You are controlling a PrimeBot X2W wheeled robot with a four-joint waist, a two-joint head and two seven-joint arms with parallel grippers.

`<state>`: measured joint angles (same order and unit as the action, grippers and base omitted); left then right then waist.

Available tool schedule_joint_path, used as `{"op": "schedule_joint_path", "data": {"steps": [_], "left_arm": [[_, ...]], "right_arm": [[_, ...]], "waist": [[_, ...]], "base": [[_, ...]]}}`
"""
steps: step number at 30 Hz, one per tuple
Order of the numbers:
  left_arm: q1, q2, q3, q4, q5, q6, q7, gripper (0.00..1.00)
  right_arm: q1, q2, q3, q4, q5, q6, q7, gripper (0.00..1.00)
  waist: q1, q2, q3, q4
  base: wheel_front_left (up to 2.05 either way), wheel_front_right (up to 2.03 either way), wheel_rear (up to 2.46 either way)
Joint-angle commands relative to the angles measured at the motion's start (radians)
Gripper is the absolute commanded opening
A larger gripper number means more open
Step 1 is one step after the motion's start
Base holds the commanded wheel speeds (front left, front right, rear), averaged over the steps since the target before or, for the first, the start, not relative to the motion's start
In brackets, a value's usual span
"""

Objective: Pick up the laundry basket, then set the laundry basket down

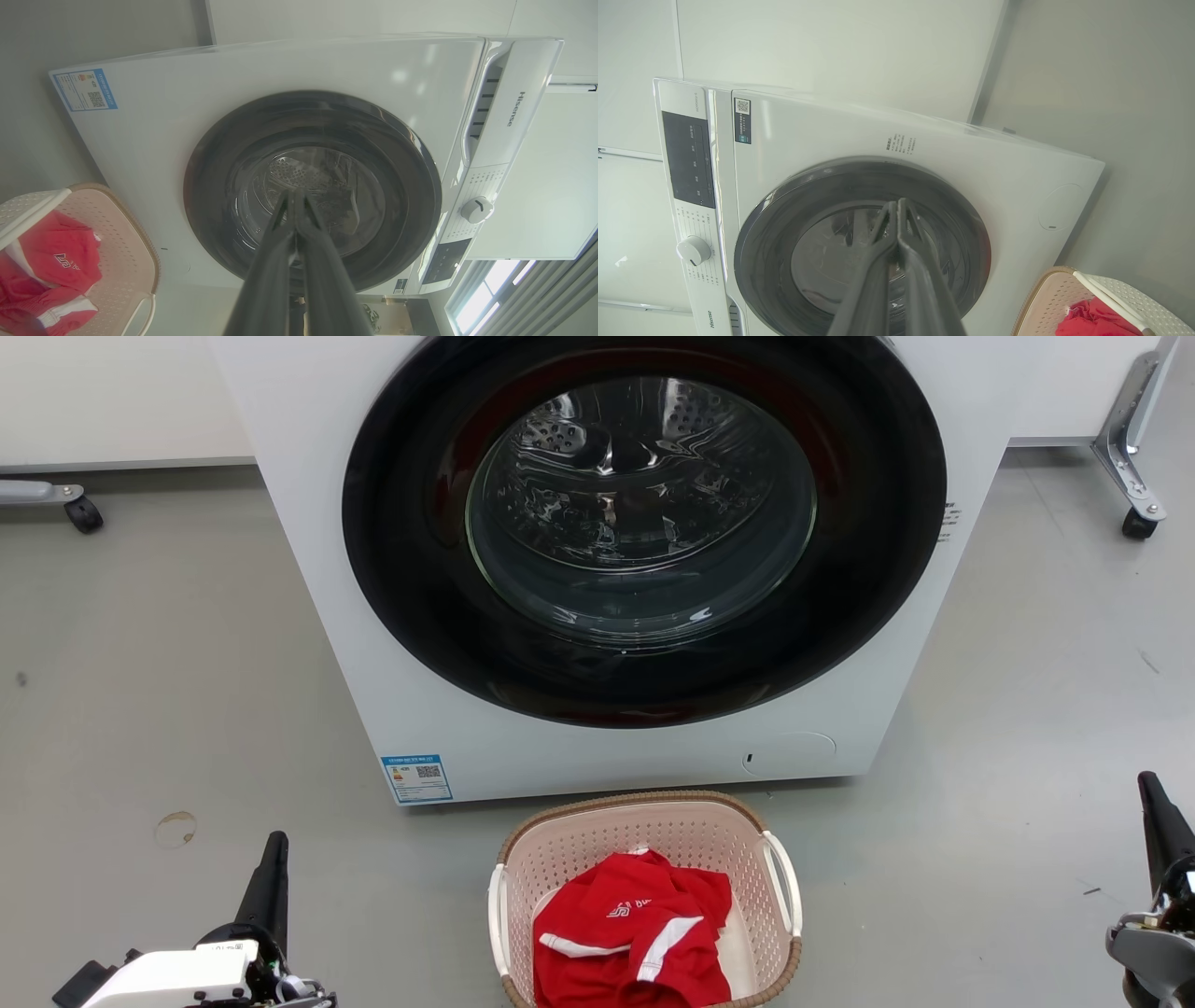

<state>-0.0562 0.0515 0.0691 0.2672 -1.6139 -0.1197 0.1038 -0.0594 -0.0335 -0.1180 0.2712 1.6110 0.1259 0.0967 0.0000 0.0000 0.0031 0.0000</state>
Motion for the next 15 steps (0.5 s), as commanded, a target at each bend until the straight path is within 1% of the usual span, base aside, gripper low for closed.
{"op": "schedule_joint_path", "data": {"steps": [1,15], "left_arm": [[-0.051,0.008,0.033,-0.022,-0.005,-0.011,0.0,0.0],[-0.051,0.006,0.035,-0.022,-0.003,-0.011,0.002,0.0]], "right_arm": [[-0.048,-0.023,0.012,-0.027,0.004,0.005,0.011,0.0],[-0.048,-0.021,0.01,-0.027,0.002,0.005,0.012,0.0]], "waist": [[0.0,0.0,0.0,0.0],[0.0,0.0,0.0,0.0]], "base": [[0.0,0.0,0.0],[0.0,0.0,0.0]]}}
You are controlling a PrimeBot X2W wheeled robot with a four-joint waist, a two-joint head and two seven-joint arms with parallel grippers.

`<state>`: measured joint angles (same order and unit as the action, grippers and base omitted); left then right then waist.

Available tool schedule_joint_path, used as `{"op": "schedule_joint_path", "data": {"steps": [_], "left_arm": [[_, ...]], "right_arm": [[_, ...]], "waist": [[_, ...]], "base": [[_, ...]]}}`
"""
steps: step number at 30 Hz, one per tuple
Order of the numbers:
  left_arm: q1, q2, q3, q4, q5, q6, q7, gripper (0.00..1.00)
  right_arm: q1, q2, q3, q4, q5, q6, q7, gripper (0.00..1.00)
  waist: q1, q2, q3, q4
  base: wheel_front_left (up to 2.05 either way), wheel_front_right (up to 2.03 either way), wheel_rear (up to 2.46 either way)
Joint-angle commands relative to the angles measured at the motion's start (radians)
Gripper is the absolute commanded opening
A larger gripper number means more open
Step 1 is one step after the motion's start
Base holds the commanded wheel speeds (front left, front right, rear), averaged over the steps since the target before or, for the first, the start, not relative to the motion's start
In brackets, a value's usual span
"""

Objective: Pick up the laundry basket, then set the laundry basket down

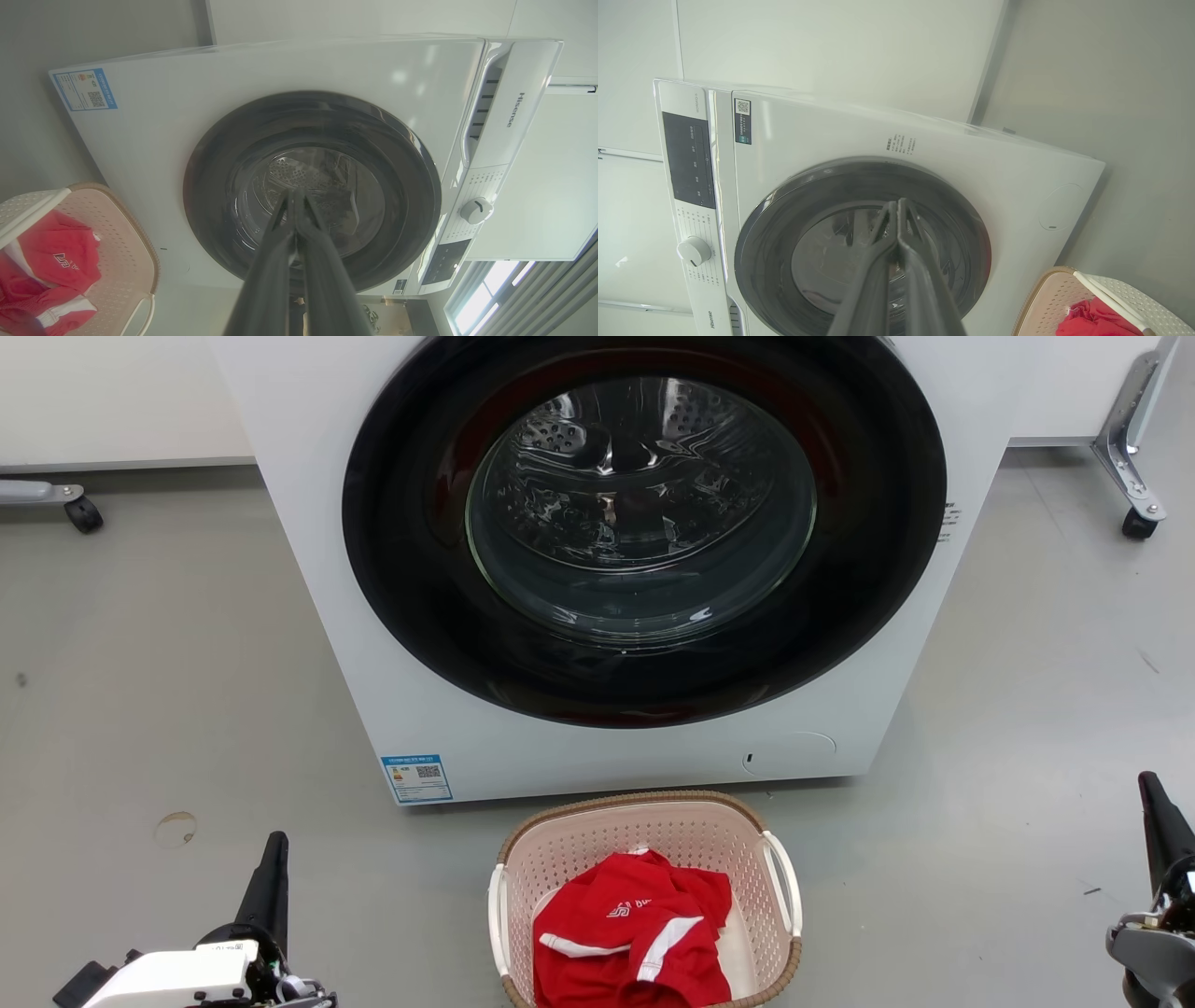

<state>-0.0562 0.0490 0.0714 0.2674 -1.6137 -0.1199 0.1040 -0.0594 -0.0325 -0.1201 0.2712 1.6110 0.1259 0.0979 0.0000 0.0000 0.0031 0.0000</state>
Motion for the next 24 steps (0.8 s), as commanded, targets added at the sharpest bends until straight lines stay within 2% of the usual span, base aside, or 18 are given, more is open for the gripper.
{"op": "schedule_joint_path", "data": {"steps": [1,24], "left_arm": [[-0.051,0.009,0.033,-0.022,-0.003,-0.011,0.002,0.0],[-0.051,0.006,0.036,-0.022,0.0,-0.011,0.004,0.0]], "right_arm": [[-0.048,-0.022,0.012,-0.027,0.002,0.005,0.011,0.0],[-0.048,-0.021,0.01,-0.027,0.001,0.005,0.012,0.0]], "waist": [[0.0,0.0,0.0,0.0],[0.0,0.0,0.0,0.0]], "base": [[0.0,0.0,0.0],[0.0,0.0,0.0]]}}
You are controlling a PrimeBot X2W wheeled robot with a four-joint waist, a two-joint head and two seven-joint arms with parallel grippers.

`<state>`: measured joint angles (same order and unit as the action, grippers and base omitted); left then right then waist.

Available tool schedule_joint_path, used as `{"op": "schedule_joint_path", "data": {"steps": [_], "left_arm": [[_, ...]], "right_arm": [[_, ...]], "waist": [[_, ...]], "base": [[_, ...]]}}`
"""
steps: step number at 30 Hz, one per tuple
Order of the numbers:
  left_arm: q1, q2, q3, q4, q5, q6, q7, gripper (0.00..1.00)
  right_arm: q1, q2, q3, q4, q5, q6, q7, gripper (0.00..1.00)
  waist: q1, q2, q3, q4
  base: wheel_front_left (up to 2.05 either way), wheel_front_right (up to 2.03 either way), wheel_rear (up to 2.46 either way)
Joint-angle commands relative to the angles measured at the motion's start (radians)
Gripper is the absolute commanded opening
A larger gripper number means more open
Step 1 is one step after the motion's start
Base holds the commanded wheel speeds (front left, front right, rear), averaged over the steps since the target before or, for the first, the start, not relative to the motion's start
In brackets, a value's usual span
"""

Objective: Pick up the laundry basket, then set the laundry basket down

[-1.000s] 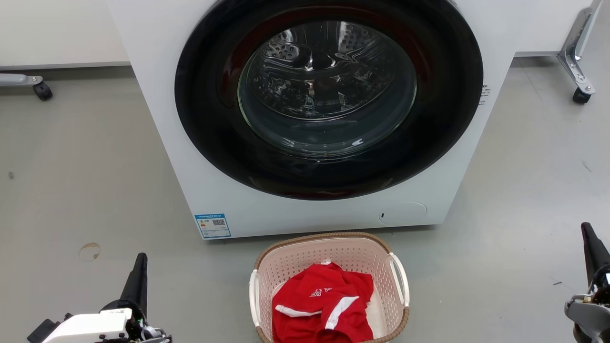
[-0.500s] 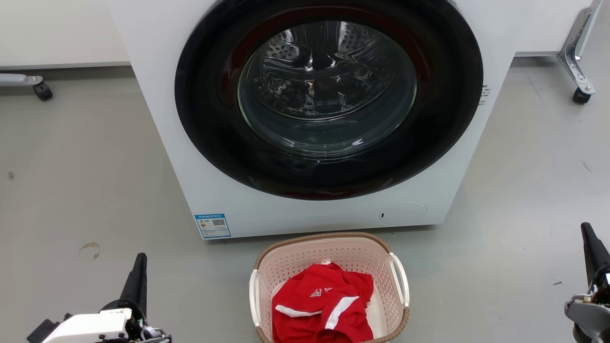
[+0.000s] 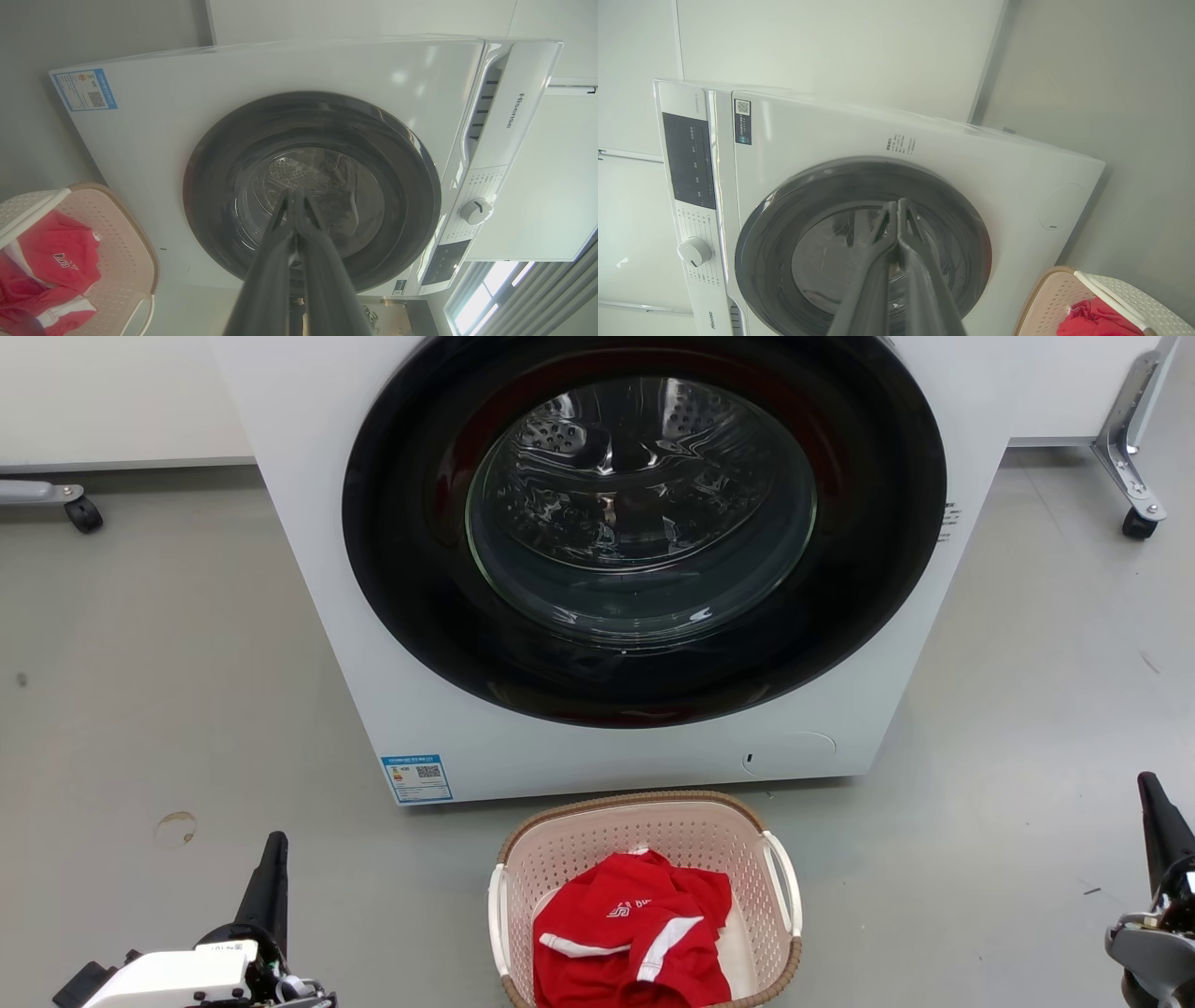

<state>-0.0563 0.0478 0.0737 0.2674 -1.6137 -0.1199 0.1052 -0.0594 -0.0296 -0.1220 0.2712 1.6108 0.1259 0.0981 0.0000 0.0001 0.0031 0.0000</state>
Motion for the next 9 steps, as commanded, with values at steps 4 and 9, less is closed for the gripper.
{"op": "schedule_joint_path", "data": {"steps": [4,9], "left_arm": [[-0.051,0.007,0.034,-0.022,0.0,-0.011,0.003,0.0],[-0.051,0.007,0.035,-0.022,0.001,-0.011,0.004,0.0]], "right_arm": [[-0.048,-0.024,0.012,-0.027,0.001,0.005,0.012,0.0],[-0.048,-0.023,0.011,-0.027,0.0,0.005,0.013,0.0]], "waist": [[0.0,-0.0001,0.0,0.0],[0.0,-0.0001,0.0,0.0]], "base": [[0.0,0.0,0.0],[0.0,0.0,0.0]]}}
